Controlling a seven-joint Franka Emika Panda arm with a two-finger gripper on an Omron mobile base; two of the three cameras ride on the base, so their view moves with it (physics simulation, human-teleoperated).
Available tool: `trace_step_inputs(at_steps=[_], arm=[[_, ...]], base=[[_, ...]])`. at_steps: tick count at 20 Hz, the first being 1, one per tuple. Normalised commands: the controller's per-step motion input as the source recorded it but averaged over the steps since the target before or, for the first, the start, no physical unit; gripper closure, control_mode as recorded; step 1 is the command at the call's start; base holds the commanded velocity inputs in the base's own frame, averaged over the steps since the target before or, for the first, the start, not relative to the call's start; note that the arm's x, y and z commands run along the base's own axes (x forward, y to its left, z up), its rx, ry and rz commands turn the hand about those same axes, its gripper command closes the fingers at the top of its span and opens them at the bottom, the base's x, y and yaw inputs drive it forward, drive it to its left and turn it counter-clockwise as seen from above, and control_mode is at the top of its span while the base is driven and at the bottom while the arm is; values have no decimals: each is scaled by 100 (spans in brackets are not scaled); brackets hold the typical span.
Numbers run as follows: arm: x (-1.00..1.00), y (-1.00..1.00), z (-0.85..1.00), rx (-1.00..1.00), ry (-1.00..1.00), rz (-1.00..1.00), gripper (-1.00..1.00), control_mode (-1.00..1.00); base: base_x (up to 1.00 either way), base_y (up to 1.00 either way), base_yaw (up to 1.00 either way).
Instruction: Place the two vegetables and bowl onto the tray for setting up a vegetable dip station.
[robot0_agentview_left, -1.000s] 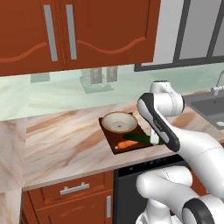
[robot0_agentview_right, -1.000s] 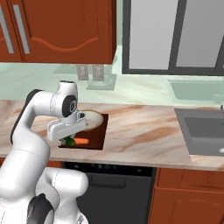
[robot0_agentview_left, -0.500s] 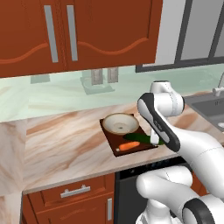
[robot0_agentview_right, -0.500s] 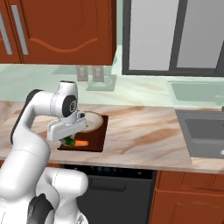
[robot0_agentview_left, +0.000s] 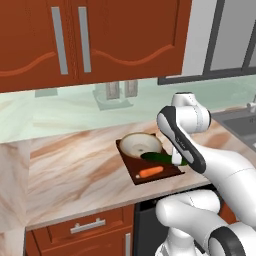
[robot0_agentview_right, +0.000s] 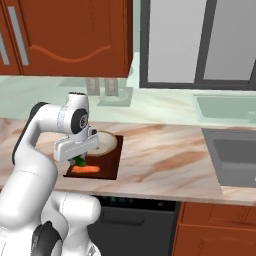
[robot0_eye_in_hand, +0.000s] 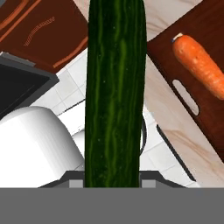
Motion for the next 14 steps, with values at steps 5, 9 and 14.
trace_step_inputs(at_steps=[5, 9, 14], arm=[[0, 0, 0, 0, 0, 0, 100, 100], [0, 0, 0, 0, 0, 0, 100, 100], [0, 0, 0, 0, 0, 0, 100, 100]], base=[[32, 15, 0], [32, 14, 0], [29, 14, 0]])
